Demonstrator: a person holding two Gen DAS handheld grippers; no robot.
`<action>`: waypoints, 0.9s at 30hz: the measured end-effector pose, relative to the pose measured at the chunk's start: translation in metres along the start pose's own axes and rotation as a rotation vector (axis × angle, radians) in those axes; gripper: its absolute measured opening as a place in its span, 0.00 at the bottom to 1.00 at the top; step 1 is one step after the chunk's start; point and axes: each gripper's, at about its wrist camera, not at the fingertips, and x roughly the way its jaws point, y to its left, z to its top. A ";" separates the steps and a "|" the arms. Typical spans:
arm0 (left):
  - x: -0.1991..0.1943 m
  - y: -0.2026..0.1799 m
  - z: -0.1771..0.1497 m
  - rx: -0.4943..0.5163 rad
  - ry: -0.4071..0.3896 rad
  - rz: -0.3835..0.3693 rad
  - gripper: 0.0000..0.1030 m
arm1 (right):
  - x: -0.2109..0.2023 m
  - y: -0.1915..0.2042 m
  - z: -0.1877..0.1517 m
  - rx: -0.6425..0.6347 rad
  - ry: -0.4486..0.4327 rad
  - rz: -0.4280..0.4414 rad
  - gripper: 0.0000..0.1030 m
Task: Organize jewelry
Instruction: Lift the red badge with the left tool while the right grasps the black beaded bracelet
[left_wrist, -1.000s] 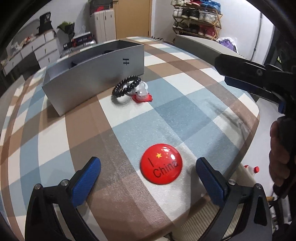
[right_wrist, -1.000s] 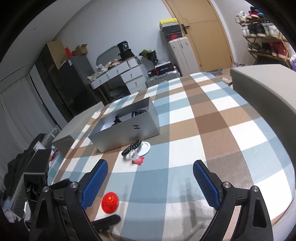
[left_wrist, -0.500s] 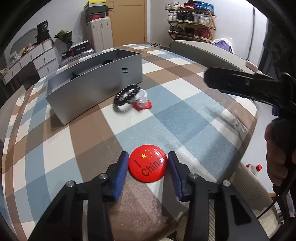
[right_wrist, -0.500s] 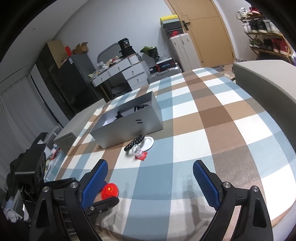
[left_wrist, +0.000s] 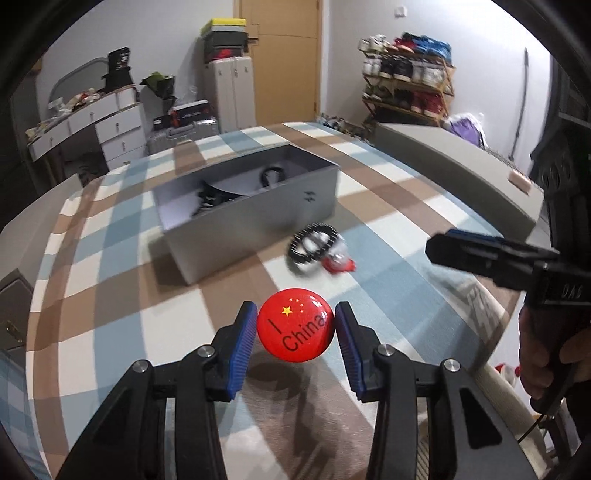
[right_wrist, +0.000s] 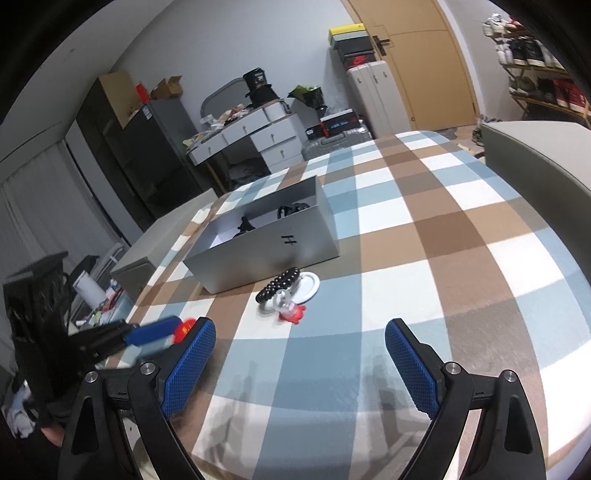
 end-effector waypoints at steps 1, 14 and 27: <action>0.000 0.003 0.000 -0.008 -0.003 0.003 0.36 | 0.004 0.001 0.002 -0.004 0.005 0.001 0.91; 0.004 0.043 -0.002 -0.128 0.005 0.014 0.36 | 0.063 0.000 0.026 0.043 0.142 0.039 0.80; 0.007 0.063 -0.006 -0.178 -0.009 0.031 0.36 | 0.100 0.017 0.037 -0.051 0.238 -0.070 0.35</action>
